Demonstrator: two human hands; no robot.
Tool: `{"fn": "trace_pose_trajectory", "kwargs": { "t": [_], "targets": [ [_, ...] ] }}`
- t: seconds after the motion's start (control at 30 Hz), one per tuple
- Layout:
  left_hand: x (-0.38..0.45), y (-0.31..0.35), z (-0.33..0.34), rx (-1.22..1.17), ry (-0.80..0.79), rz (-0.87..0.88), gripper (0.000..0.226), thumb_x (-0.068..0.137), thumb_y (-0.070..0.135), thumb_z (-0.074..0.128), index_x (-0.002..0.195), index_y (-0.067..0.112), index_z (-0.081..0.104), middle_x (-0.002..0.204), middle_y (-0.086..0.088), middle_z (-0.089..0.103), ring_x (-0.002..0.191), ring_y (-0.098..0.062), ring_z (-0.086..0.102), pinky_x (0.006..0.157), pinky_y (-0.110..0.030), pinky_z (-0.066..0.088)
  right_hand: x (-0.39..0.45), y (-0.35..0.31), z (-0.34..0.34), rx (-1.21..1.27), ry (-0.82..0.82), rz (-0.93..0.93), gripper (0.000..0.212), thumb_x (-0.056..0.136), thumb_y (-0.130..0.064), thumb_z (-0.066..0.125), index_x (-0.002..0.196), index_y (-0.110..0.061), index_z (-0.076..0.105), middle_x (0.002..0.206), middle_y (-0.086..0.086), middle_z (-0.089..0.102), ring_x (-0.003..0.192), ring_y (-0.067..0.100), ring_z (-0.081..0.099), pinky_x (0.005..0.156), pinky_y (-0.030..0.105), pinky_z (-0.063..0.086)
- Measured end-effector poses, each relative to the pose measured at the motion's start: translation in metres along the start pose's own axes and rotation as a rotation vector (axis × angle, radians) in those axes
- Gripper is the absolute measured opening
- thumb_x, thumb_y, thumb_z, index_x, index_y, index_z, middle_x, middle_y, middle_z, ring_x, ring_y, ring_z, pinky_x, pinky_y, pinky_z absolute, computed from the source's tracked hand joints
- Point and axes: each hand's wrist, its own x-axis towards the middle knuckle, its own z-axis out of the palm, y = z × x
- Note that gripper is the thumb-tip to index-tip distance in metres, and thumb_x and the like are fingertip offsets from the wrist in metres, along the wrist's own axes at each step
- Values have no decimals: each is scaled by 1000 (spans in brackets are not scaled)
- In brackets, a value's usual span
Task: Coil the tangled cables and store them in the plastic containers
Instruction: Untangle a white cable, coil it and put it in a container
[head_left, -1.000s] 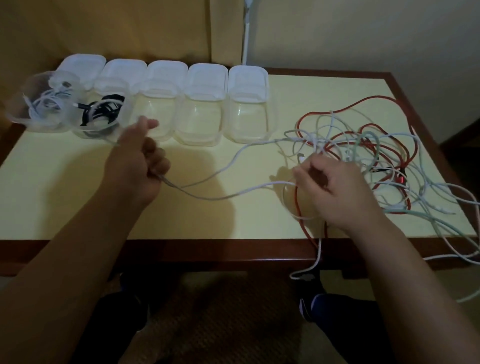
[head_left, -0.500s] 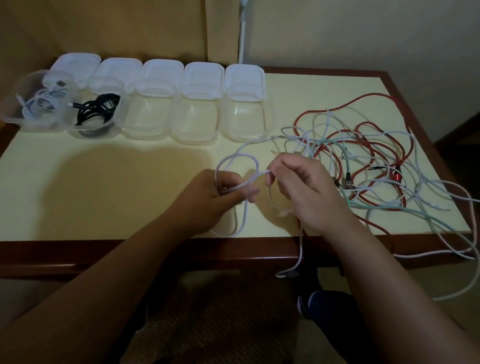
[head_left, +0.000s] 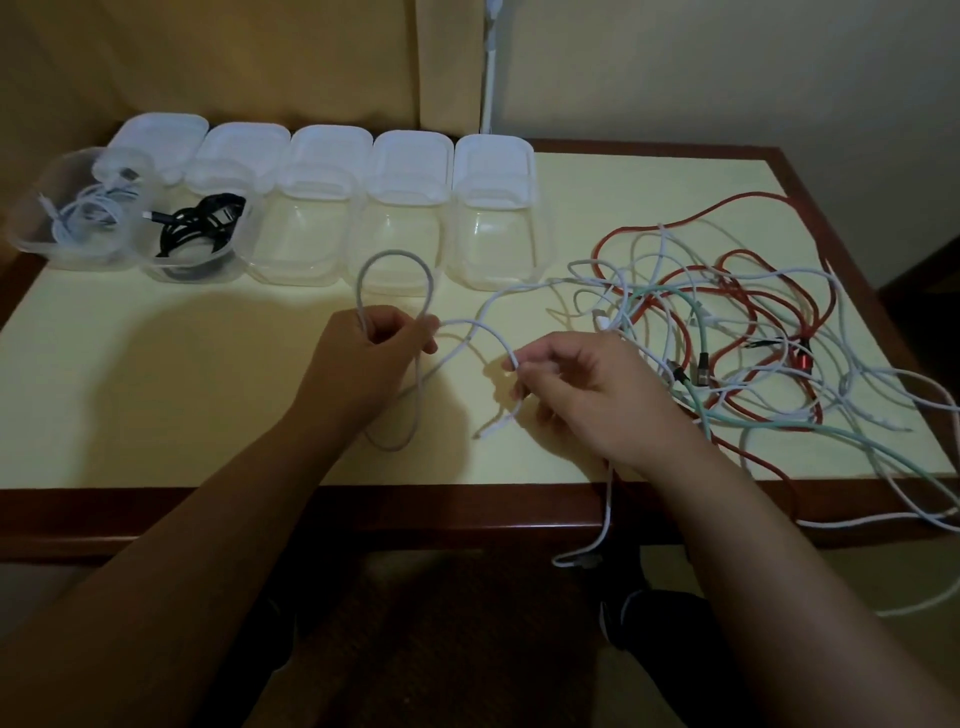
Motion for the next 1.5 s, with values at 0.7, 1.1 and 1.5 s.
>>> {"fn": "trace_pose_trajectory", "kwargs": {
  "t": [0.7,1.1,1.5],
  "targets": [
    [1,5,-33,-167,-362,100,8,98,13,63,91,9,61,71,-8,63,47,-15,34,46,-22,27,38,0,17,-268,166,-207,55,99,-15,57,147,-41,52,121,-9,60,74,10,64,79,36,56],
    [19,7,-71,-860,-74,-47,23,67,18,56,63,23,34,57,6,17,55,-14,10,48,-29,11,52,20,-11,-472,229,63,17,105,-37,51,102,-25,62,67,3,66,67,24,65,59,34,44],
    [-11,17,26,-220,-103,154,30,79,29,88,107,32,77,64,-20,49,65,-21,51,64,-40,48,32,9,-7,-413,198,-138,32,110,-43,46,134,-35,66,68,-8,72,66,-4,65,57,10,34]
  ]
}}
